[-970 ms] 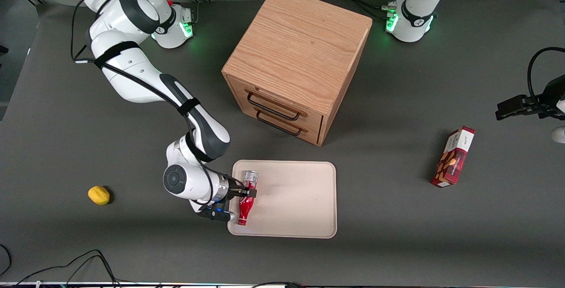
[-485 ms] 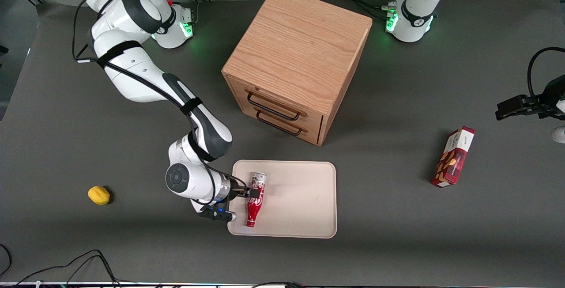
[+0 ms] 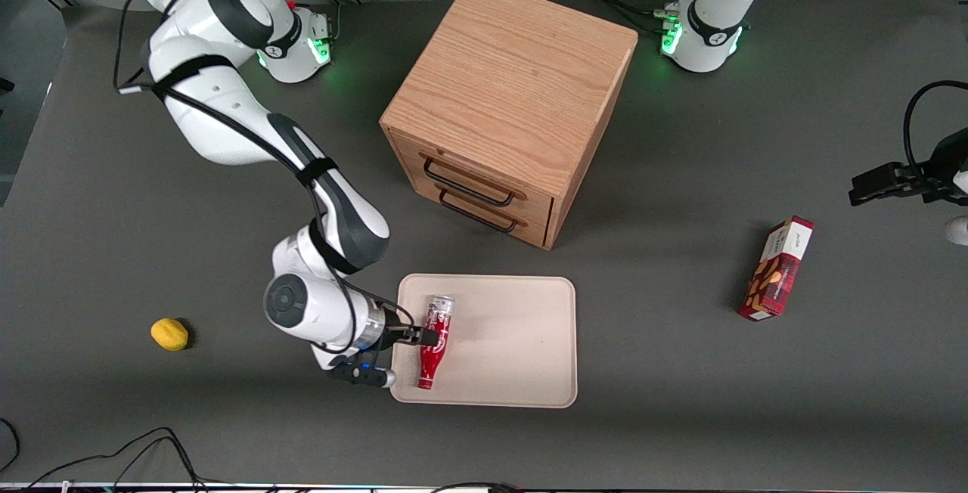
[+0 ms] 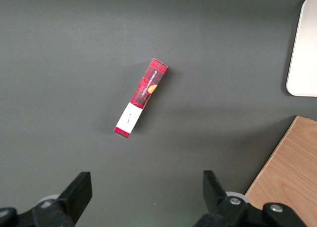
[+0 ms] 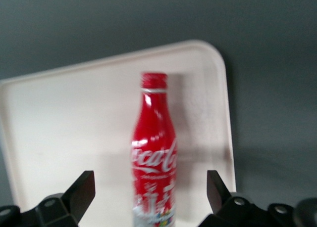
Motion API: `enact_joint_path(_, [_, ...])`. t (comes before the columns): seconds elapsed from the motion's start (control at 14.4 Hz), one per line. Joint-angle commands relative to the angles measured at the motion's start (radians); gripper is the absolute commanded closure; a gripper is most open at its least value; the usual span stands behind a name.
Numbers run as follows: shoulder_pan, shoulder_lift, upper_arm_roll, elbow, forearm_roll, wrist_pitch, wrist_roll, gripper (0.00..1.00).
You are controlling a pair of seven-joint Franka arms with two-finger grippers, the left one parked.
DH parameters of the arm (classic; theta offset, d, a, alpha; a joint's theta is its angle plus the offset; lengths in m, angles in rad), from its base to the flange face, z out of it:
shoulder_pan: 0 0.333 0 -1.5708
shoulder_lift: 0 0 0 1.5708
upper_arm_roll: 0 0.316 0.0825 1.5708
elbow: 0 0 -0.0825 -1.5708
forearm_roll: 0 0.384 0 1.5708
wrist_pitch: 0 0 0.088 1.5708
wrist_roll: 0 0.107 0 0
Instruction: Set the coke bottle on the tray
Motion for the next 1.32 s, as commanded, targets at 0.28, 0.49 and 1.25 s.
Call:
enact_joint_path(0.28, [-0.046, -0.389, -0.071, -0.031, -0.008, -0.486, -0.017, 0.0])
enact_joint_path(0.49, [-0.07, -0.578, -0.174, -0.031, 0.012, -0.71, -0.028, 0.0])
enact_joint_path(1.25, [-0.101, -1.109, -0.31, -0.622, 0.088, -0.651, -0.103, 0.0])
